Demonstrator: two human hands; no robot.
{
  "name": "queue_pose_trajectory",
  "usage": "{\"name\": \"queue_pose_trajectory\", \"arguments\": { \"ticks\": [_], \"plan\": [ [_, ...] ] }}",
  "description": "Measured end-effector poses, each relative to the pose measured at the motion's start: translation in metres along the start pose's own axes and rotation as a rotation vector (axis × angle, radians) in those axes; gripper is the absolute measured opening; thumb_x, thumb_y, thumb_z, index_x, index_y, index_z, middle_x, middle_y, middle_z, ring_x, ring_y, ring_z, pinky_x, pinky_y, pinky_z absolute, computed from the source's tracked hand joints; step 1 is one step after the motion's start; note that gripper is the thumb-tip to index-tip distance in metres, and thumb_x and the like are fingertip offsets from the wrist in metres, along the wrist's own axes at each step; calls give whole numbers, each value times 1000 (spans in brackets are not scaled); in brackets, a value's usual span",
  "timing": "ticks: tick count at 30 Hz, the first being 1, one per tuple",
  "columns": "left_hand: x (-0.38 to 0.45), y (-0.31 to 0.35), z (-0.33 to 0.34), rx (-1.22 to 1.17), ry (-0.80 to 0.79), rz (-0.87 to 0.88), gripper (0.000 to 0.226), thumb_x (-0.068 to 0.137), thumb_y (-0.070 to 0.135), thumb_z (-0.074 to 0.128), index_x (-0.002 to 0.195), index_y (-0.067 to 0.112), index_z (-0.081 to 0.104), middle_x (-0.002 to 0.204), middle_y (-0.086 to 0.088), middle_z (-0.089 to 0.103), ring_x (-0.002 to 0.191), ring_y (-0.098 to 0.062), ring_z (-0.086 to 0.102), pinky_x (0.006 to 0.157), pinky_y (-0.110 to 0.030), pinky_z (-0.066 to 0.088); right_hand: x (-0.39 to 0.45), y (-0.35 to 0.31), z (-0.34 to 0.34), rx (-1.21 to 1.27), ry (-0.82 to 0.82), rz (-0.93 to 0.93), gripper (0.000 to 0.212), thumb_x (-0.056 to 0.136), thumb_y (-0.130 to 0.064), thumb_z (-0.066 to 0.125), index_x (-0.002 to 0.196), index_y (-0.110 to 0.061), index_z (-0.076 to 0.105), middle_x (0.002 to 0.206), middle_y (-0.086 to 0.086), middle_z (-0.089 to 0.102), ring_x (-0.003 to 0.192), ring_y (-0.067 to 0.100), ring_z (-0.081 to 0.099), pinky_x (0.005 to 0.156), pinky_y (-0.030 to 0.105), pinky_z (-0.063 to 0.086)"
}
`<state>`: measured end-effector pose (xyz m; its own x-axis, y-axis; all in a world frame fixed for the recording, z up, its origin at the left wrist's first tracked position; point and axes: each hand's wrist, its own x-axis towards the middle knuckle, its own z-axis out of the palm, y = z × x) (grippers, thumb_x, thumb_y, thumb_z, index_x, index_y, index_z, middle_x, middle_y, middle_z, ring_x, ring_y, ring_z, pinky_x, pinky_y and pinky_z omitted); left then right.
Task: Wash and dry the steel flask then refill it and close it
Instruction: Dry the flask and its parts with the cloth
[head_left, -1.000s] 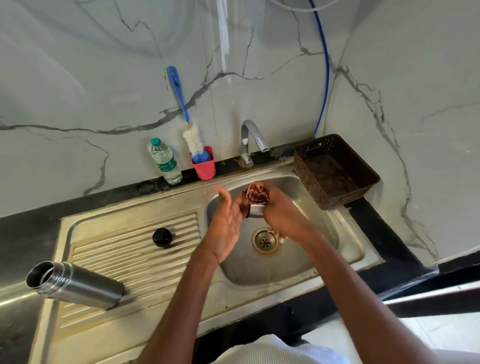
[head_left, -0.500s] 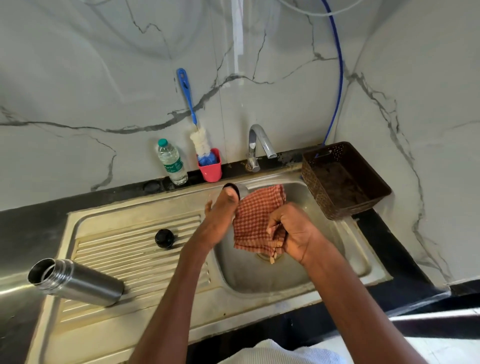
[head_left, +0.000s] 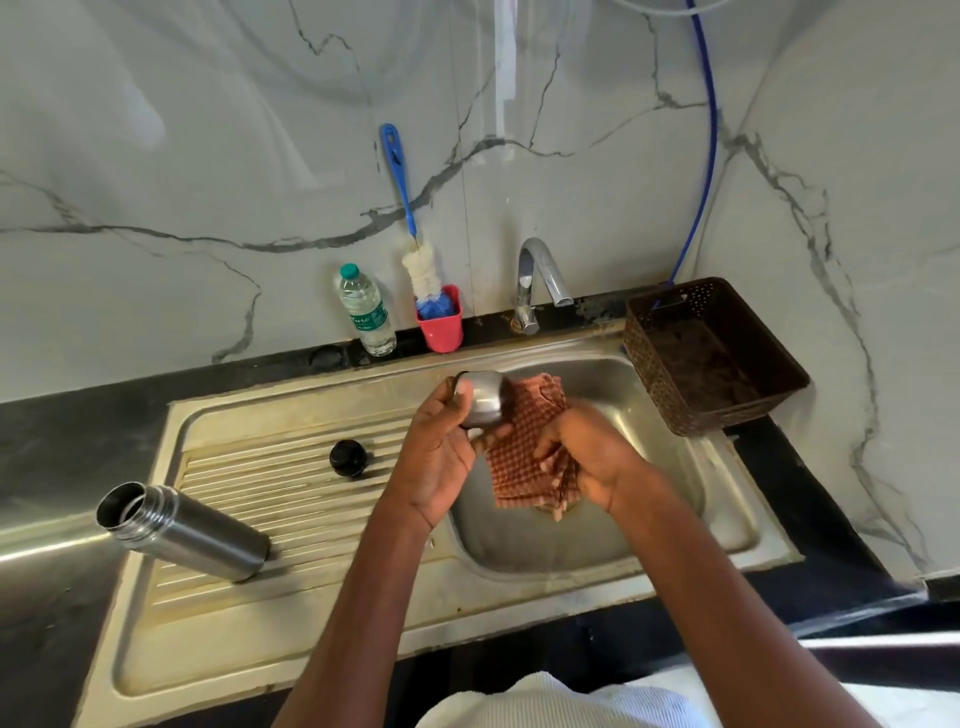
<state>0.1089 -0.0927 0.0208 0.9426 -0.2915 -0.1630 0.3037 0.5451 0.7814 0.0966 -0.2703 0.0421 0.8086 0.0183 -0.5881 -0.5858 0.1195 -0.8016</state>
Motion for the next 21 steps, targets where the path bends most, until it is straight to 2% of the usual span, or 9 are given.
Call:
{"name": "queue_pose_trajectory", "arguments": {
  "ticks": [2, 4, 7, 9, 11, 13, 16, 19, 21],
  "plan": [
    [1, 2, -2, -6, 116, 45, 21, 80, 20, 84, 98, 16, 75, 106, -9, 77, 102, -25, 72, 92, -41, 57, -1, 9, -4, 213, -26, 97, 36, 79, 6, 51, 111, 4, 66, 103, 22, 75, 97, 39, 69, 93, 56, 57],
    [1, 1, -4, 45, 211, 78, 18, 82, 11, 77, 99, 14, 74, 103, -9, 78, 99, -24, 74, 93, -42, 56, -1, 12, -9, 351, -45, 125, 27, 89, 1, 50, 110, 2, 68, 104, 22, 76, 91, 39, 74, 88, 57, 57],
    [0, -2, -8, 294, 266, 123, 26, 82, 14, 81, 107, 9, 75, 105, -12, 78, 100, -24, 75, 93, -40, 60, 4, 16, -15, 479, -17, 135, 21, 97, -4, 49, 102, -2, 70, 93, 21, 76, 78, 36, 75, 81, 55, 56],
    [3, -4, -12, 612, 318, 176, 21, 82, 18, 87, 100, 13, 77, 104, -12, 73, 95, -12, 71, 88, -27, 59, 7, 19, -14, 521, 30, 146, 20, 96, -5, 51, 102, -3, 70, 93, 20, 76, 83, 36, 73, 83, 56, 55],
    [5, -5, -11, 899, 368, 243, 24, 76, 23, 93, 86, 14, 73, 102, -10, 60, 85, -5, 60, 73, -10, 48, 8, 23, -15, 553, 74, 164, 17, 96, -6, 53, 101, -4, 69, 93, 18, 75, 89, 36, 70, 81, 55, 55],
    [7, -7, -12, 983, 337, 275, 30, 70, 24, 96, 79, 13, 69, 105, -7, 51, 88, -5, 54, 73, -7, 45, 7, 26, -19, 601, 120, 182, 16, 98, -7, 53, 99, -5, 68, 87, 17, 75, 89, 36, 68, 74, 54, 53],
    [6, -11, -10, 785, 277, 255, 27, 69, 13, 95, 82, 13, 71, 119, -3, 54, 105, 2, 60, 88, -16, 53, 4, 29, -22, 640, 126, 179, 18, 97, -14, 62, 111, -6, 68, 93, 16, 76, 94, 37, 69, 77, 57, 55],
    [6, -22, -15, 361, 197, 93, 27, 80, 5, 86, 89, 5, 61, 117, -19, 68, 119, -37, 68, 102, -55, 56, 3, 31, -24, 647, 108, 152, 23, 94, -17, 67, 114, -7, 69, 98, 17, 77, 87, 37, 74, 73, 55, 61],
    [7, -26, -19, 255, 182, 48, 41, 77, 1, 87, 99, 11, 55, 114, -22, 64, 118, -49, 67, 97, -51, 59, 1, 30, -25, 638, 96, 119, 19, 92, -16, 69, 109, -7, 70, 98, 17, 78, 85, 37, 76, 72, 55, 62]
  ]
}}
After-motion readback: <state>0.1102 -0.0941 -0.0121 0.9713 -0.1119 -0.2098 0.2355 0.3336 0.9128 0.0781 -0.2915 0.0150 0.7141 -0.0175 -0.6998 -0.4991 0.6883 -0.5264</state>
